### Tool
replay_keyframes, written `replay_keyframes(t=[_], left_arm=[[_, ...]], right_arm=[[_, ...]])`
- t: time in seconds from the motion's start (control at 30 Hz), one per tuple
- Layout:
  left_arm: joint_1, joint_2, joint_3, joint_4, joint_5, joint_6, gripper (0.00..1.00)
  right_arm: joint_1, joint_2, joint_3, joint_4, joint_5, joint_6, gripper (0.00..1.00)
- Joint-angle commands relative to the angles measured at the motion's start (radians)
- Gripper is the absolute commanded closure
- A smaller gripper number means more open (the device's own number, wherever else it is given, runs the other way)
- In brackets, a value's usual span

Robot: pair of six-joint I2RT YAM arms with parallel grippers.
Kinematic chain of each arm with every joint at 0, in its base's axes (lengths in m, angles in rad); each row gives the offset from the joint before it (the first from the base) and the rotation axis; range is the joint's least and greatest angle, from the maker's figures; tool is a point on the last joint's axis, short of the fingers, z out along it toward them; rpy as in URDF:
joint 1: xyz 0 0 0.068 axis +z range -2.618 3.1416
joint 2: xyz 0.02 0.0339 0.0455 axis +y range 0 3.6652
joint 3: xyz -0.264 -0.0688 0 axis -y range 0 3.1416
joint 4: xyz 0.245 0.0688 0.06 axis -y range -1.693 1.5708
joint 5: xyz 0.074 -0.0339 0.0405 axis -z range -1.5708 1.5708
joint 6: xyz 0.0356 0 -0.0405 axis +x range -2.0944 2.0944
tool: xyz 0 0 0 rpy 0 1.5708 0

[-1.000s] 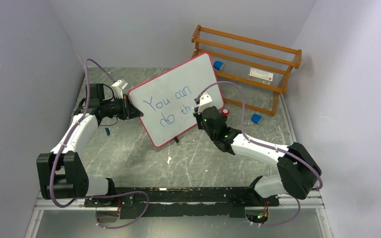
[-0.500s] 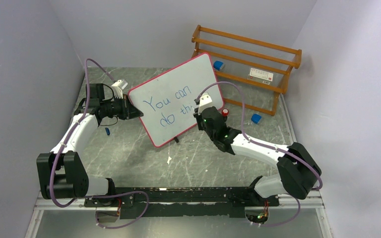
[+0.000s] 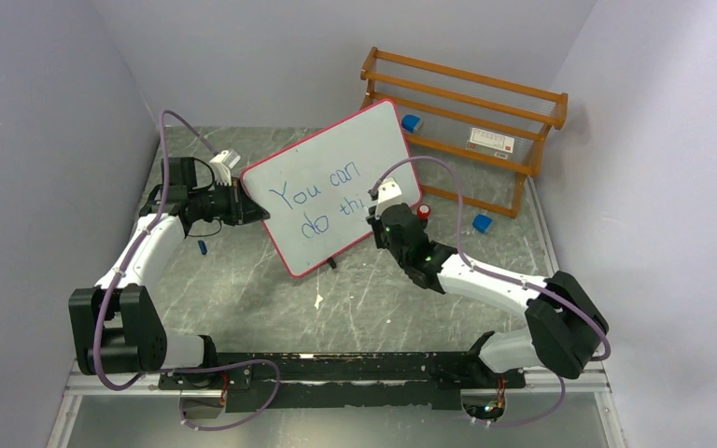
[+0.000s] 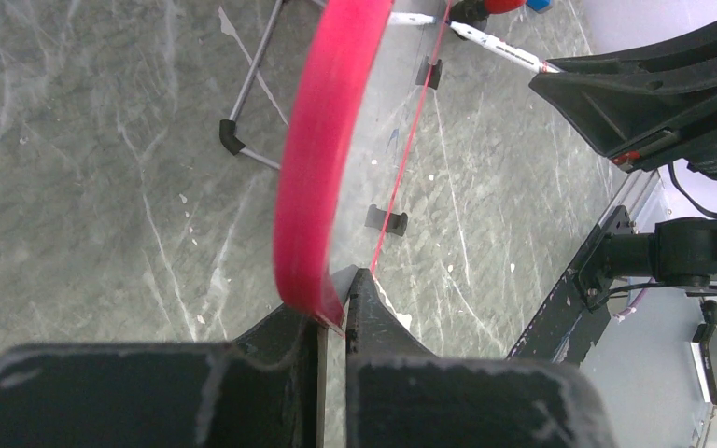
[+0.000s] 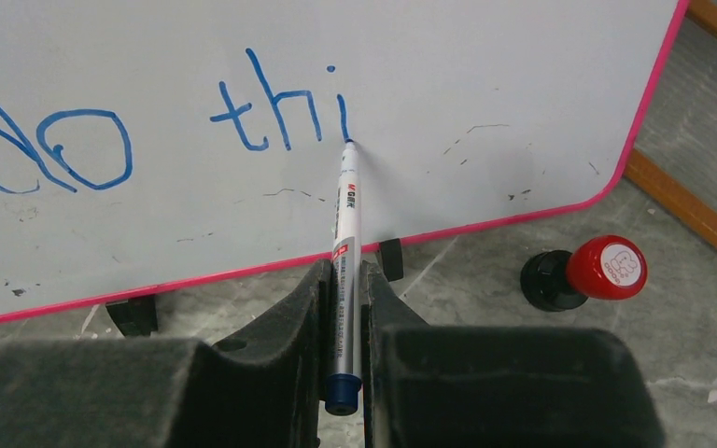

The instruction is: Write a sentence on the whiteboard

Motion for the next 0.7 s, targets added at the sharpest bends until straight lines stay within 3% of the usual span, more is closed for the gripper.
replay_keyframes(t=[0.0,0.67], left_arm=[[-0.005,0.038,-0.010,-0.014,-0.241,0.092,0.95],[-0.007,0.038,-0.010,-0.013,-0.238,0.095,0.95]], right_arm=[[-0.007,-0.054,-0.014,0.034,0.037,0.001,1.00],[-0.052,0.008,0.014,0.127,0.004,-0.012,1.00]])
